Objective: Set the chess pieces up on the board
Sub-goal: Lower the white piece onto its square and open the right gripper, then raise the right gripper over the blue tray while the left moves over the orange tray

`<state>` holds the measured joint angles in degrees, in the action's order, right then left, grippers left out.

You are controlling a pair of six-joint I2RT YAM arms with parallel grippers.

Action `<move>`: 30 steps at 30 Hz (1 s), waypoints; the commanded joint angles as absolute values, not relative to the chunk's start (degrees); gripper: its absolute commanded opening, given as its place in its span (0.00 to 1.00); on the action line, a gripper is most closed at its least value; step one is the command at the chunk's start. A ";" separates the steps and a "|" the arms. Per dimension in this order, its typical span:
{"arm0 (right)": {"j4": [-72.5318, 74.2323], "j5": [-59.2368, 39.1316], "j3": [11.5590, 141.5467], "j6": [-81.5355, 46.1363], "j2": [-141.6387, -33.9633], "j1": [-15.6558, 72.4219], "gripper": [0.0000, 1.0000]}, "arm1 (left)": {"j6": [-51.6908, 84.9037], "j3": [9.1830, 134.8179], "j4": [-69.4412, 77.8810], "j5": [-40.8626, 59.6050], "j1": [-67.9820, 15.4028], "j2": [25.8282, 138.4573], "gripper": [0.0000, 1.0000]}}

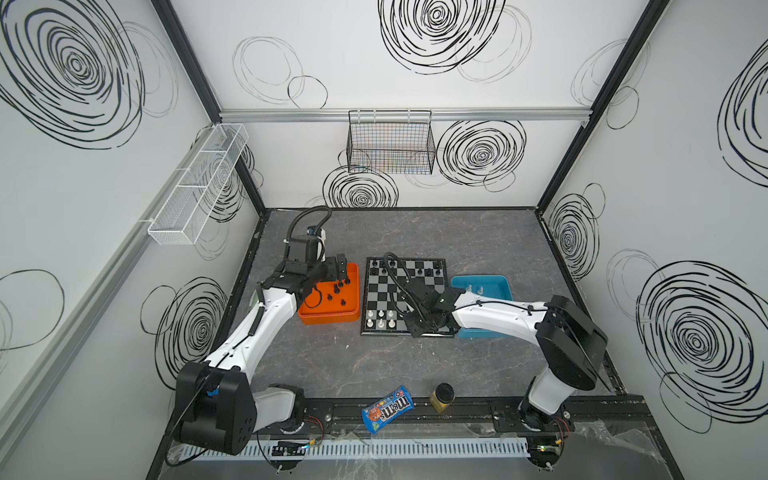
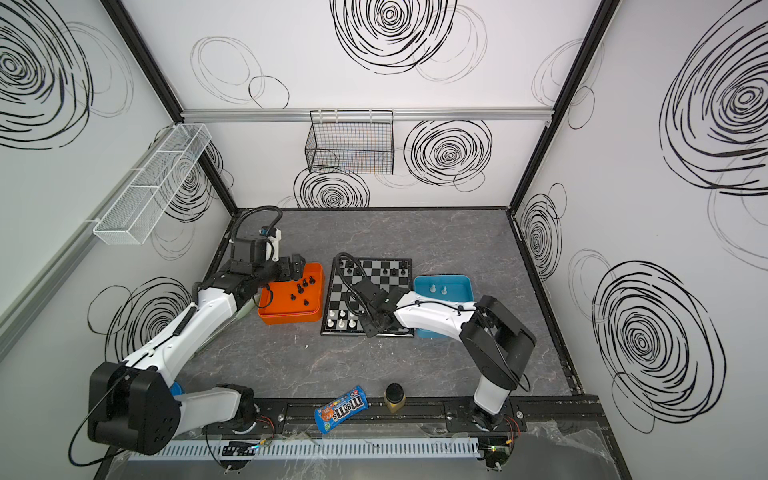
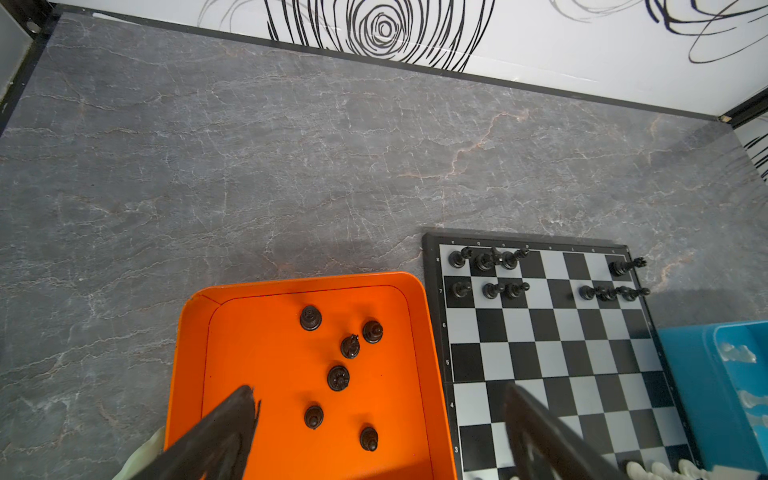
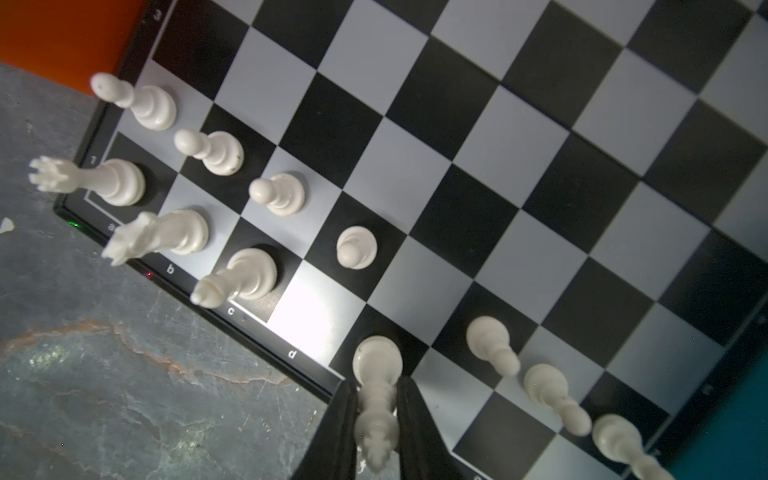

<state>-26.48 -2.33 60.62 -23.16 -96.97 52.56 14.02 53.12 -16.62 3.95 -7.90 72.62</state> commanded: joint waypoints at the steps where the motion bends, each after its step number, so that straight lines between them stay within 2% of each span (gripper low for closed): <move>1: -27.09 -1.33 61.87 -22.95 -97.91 52.91 0.22 | 14.62 52.71 -14.52 4.57 -7.30 72.84 0.96; 20: -27.92 -1.41 63.10 -23.47 -95.69 52.91 0.38 | 14.95 52.95 -14.85 4.58 -7.29 72.43 0.96; 30: -30.60 0.49 66.35 -22.70 -92.10 51.74 0.60 | 17.08 55.41 -17.51 3.65 -6.94 72.45 0.96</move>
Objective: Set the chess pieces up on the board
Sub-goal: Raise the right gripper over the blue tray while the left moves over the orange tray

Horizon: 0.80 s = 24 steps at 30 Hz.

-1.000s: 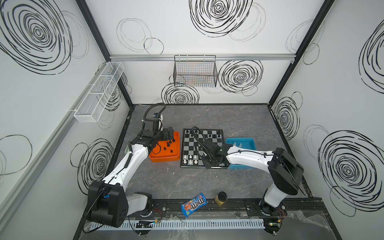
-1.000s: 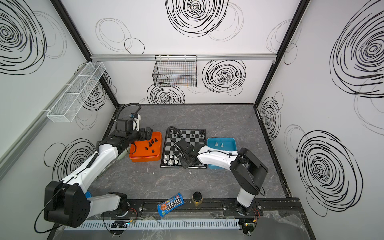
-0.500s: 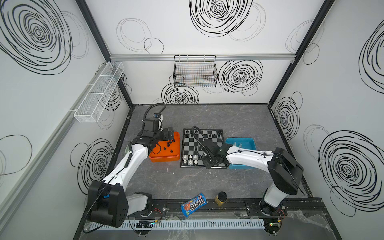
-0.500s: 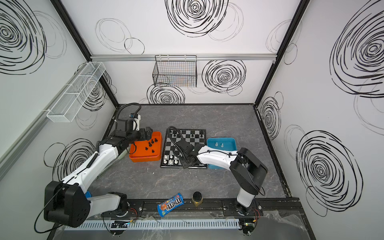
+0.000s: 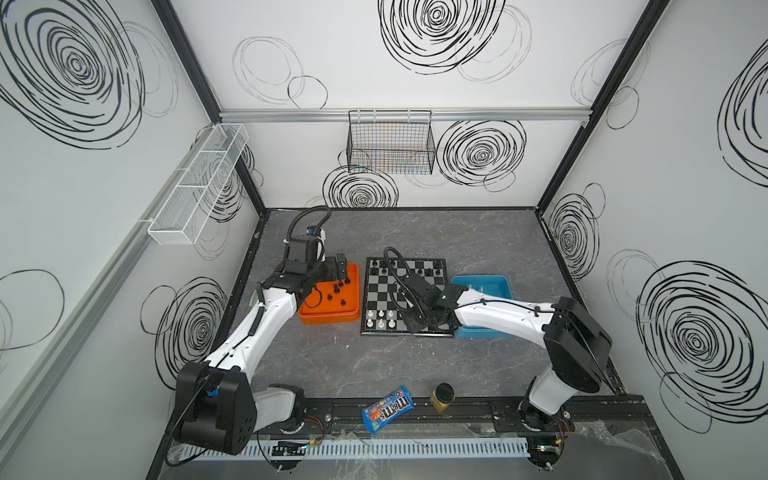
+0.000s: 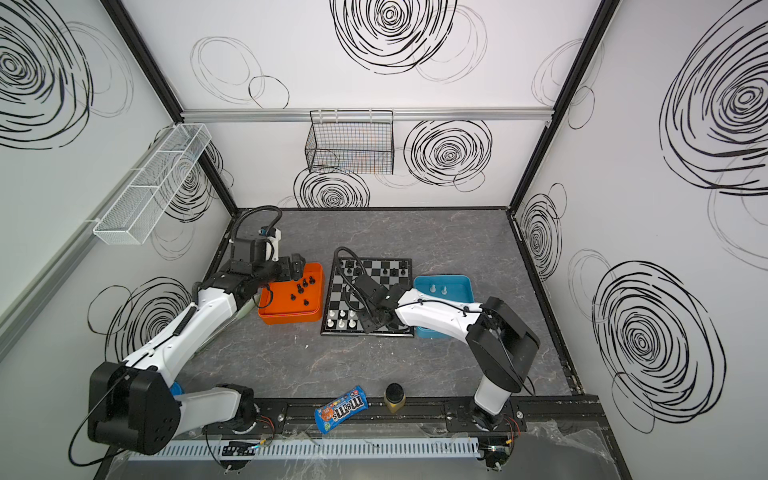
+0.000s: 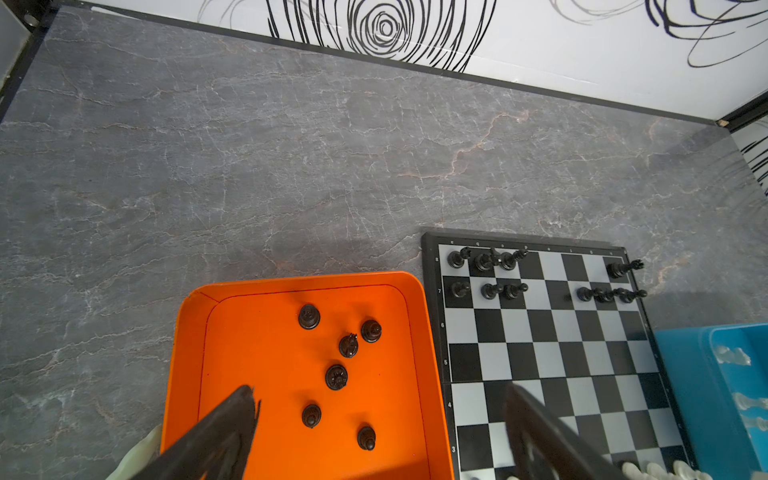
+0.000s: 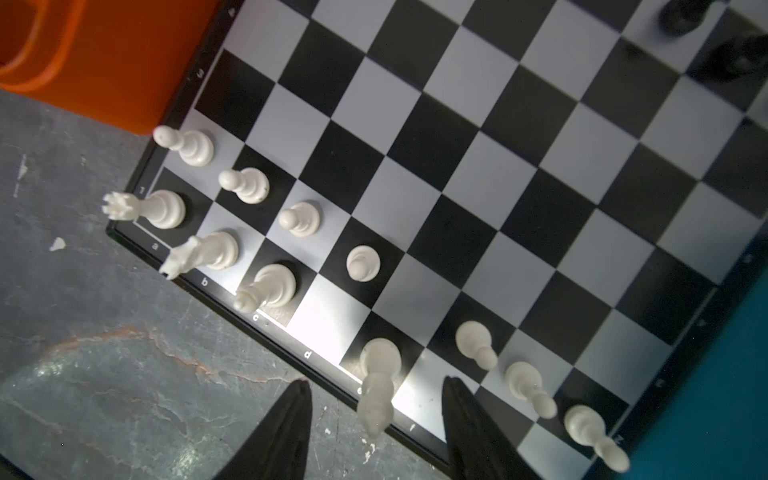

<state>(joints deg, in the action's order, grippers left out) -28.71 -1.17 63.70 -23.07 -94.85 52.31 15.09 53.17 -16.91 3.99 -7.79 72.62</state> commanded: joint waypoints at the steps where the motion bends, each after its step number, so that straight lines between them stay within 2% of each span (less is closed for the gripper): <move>1: -30.76 0.05 66.97 -22.49 -91.73 51.32 0.63 | 17.81 56.11 -18.43 3.35 -6.71 72.66 0.96; 5: -30.48 -0.77 70.04 -20.67 -89.28 48.21 0.76 | 20.68 59.41 -23.47 2.80 -5.05 73.56 0.96; 7: -30.42 -1.29 71.53 -20.15 -88.00 45.31 0.98 | 21.71 60.73 -25.62 2.47 -4.16 73.73 0.96; 8: -30.43 -1.91 72.32 -19.98 -87.39 43.20 1.00 | 22.12 61.28 -26.67 2.46 -3.76 73.80 0.96; 14: -24.21 -2.11 70.42 -16.83 -81.65 32.32 1.00 | 23.75 62.82 -31.07 -0.03 -2.64 76.17 0.96; 18: -19.40 -6.41 66.55 -17.32 -77.98 25.55 1.00 | 24.32 62.88 -32.71 0.94 -3.27 79.34 0.96; 24: -18.57 -9.77 63.51 -14.99 -75.46 20.06 1.00 | 25.80 62.14 -33.10 -0.18 -6.16 83.10 0.98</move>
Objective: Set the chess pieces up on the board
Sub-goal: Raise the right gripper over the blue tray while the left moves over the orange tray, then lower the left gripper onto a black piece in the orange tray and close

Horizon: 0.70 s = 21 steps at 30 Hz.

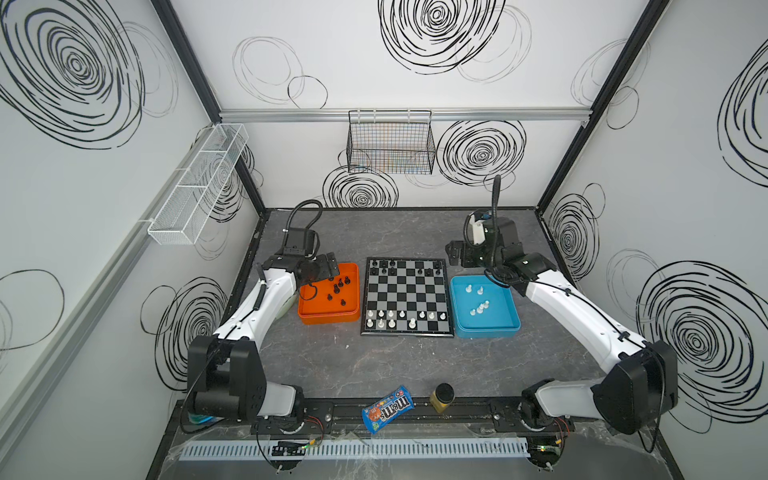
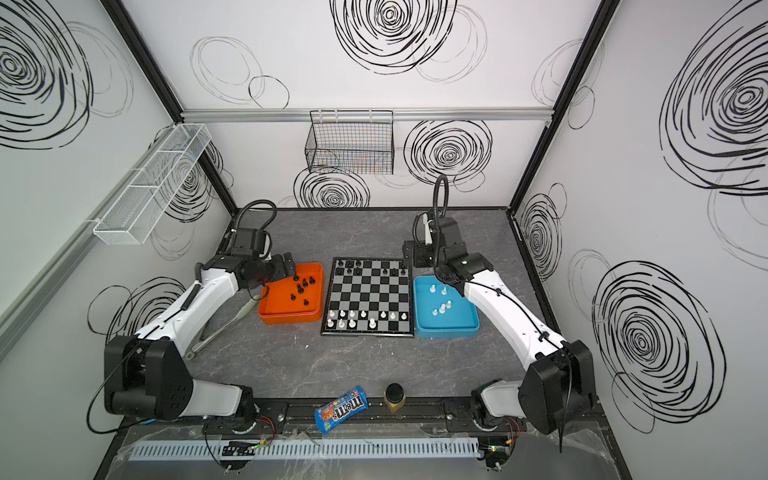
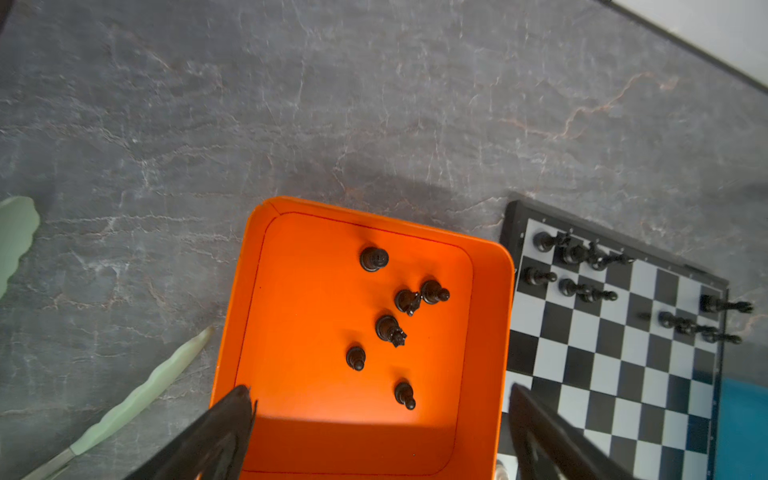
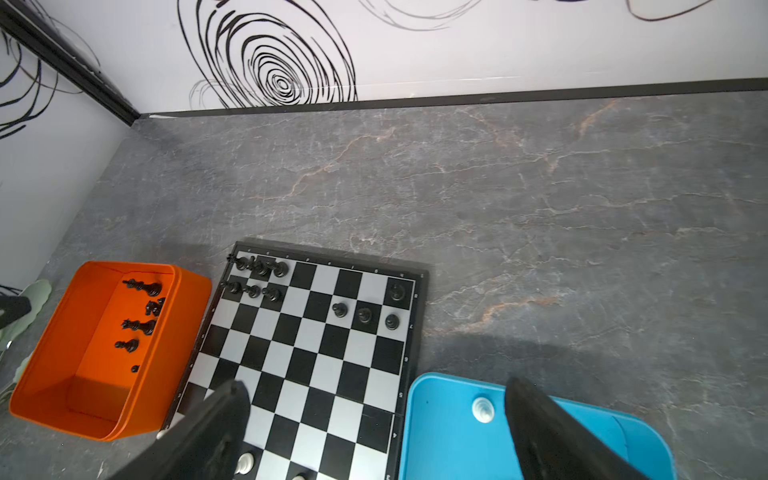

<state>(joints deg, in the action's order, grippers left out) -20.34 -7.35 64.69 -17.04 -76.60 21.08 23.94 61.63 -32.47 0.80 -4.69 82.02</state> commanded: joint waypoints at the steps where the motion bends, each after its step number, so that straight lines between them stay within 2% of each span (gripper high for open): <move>1: -18.55 -10.21 63.25 -14.47 -75.28 19.52 1.00 | 25.91 62.14 -33.05 -0.64 -6.55 83.75 0.97; 10: -19.20 -13.71 60.82 -13.35 -75.26 15.15 1.00 | 26.87 64.03 -34.34 -3.19 -10.02 91.17 0.82; 21: -17.23 -13.95 57.03 -14.10 -74.79 13.81 1.00 | 26.98 65.70 -34.19 -3.61 -10.22 95.61 0.70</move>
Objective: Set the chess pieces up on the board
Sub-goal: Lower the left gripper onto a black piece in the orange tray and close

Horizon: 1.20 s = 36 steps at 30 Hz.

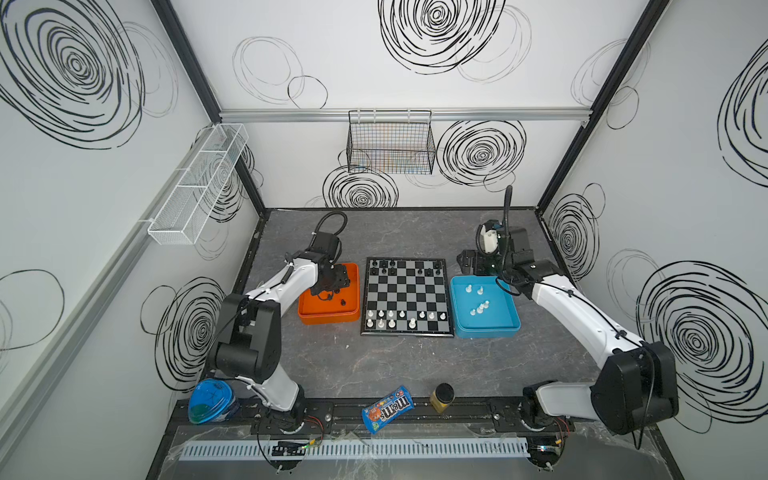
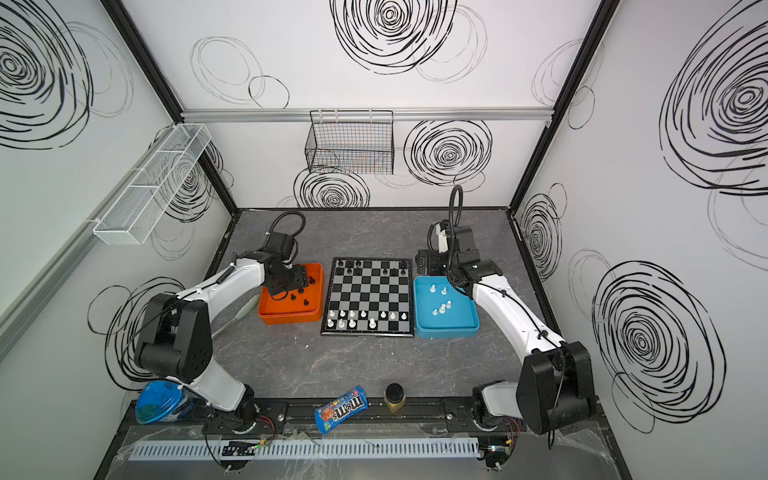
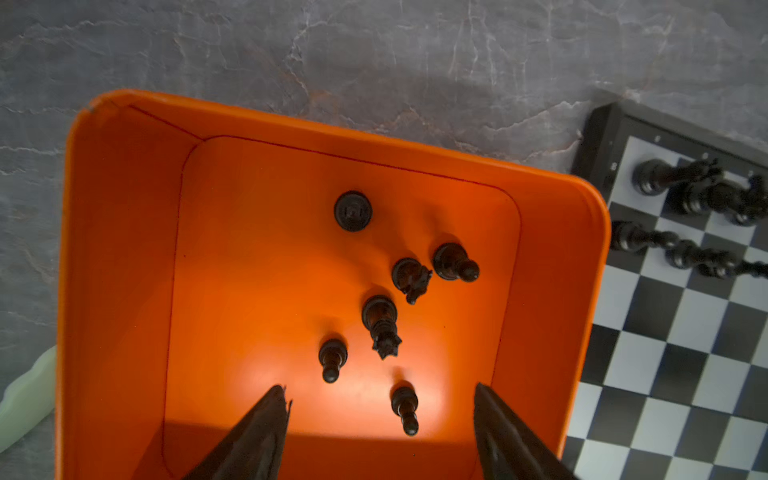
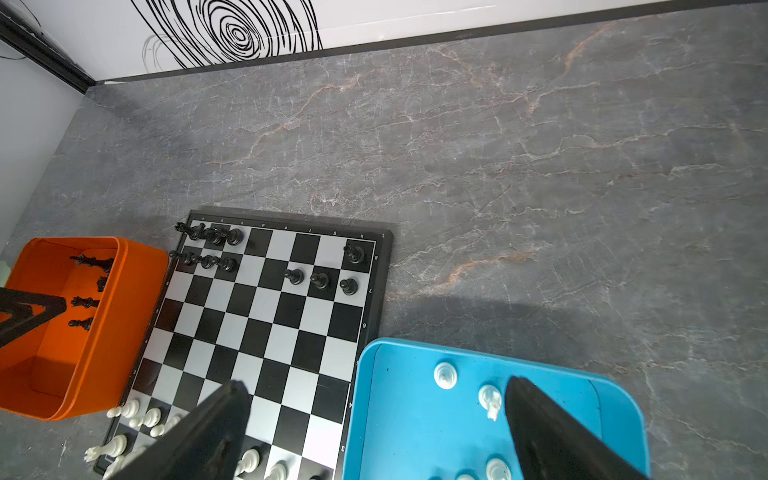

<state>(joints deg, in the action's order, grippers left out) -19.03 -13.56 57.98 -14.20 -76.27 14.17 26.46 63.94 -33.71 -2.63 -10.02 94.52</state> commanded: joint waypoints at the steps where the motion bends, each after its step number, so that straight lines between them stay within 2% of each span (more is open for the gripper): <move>1: -17.07 -14.04 56.74 -14.16 -74.79 13.57 1.00 | 27.11 65.73 -34.07 -3.67 -10.28 95.92 0.68; 13: -17.13 -14.94 55.30 -14.45 -75.70 11.95 1.00 | 27.52 66.19 -32.66 -4.63 -10.46 98.08 0.50; 22: -17.05 -16.13 54.30 -14.35 -76.26 11.03 1.00 | 27.74 66.01 -30.87 -5.30 -10.98 99.22 0.42; 36: -18.46 -18.10 54.51 -14.37 -78.27 10.70 1.00 | 27.25 66.84 -30.50 -6.05 -11.40 101.68 0.37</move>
